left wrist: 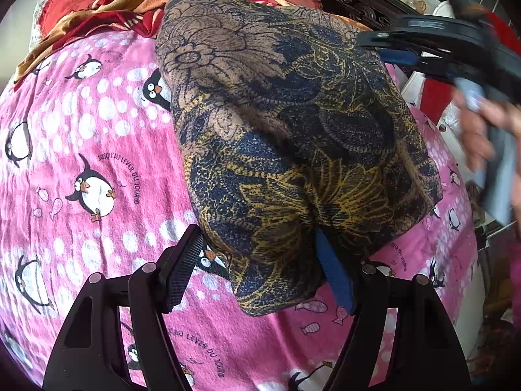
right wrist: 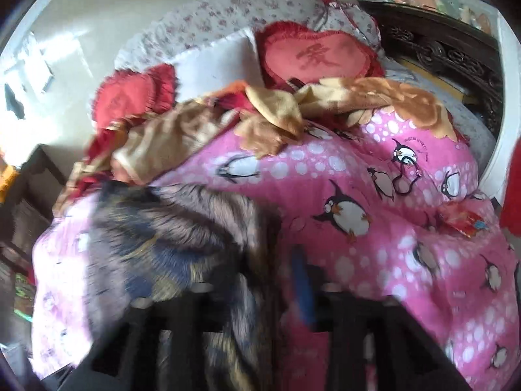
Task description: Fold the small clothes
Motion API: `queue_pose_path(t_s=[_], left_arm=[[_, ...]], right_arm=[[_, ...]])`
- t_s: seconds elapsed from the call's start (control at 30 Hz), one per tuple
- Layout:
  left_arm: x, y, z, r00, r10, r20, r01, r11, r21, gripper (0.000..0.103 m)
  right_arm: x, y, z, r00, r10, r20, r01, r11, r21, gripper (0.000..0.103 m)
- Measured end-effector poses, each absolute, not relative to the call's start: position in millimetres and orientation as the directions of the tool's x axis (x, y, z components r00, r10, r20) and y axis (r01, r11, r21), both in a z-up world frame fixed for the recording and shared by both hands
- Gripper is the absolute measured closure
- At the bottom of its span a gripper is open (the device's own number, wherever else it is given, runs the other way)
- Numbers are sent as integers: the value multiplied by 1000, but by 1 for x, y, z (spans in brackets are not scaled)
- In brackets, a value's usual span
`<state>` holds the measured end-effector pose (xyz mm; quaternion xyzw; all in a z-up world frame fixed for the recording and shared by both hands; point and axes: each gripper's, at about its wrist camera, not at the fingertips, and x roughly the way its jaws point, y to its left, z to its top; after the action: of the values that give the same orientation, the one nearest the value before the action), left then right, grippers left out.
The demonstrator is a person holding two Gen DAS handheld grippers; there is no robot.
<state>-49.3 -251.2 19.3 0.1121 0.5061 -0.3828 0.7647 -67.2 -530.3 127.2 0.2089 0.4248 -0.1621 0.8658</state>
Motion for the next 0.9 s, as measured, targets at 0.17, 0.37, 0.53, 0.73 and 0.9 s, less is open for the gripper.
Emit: queue_pose_path(t_s=[0.17,0.37,0.53,0.73,0.9], left_arm=[[-52,-252,21,215,-468,-857,693,691,-203,31],[-58,-249,28,236,-463,-854,694,696,-185,31],[-61,-246,36,267,-459,-848,697,699,-159,31],[-57,-247,40,263,-471,-842,689,703,-177,31],[-35,-232,54,245,-539,-806,658,703,-270,31]], right_arm=[[-103,-479,143,620,-16,-784,307,925,224,65],[-112,-477,77,502,-72,-862,391,908,152,70],[-109,-476,86,499,-57,-865,392,905,166,70],[-117,-482,118,584,-47,-811,397,888,234,66],[-108,-498,122,621,-58,-782,449,844,294,30]])
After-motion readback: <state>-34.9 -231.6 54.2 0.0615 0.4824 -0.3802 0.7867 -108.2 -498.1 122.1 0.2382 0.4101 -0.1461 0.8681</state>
